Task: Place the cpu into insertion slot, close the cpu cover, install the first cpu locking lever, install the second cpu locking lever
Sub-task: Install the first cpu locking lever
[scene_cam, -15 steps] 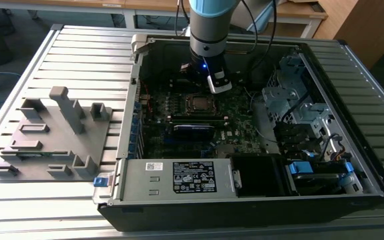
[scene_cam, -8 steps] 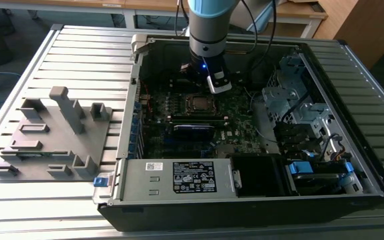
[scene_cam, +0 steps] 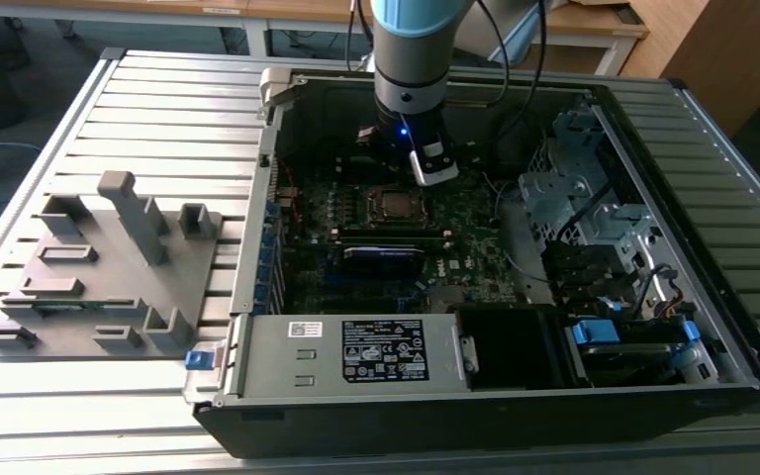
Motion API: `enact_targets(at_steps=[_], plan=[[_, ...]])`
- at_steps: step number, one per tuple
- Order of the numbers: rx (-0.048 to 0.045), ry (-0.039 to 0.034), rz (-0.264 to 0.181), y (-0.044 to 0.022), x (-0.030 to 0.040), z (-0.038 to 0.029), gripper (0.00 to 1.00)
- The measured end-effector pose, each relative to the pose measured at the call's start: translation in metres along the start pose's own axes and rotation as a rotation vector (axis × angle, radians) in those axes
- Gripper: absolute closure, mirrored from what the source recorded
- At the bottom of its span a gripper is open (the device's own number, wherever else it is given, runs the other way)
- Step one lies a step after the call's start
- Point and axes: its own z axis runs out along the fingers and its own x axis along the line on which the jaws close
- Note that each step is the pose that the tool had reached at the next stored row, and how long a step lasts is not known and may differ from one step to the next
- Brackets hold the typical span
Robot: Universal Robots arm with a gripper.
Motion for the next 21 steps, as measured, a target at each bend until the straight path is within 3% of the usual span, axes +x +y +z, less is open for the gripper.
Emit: enact_targets(at_steps=[21], plan=[[-0.0007, -0.0037, -0.001, 0.0022, 0.0006, 0.0038, 0.9]])
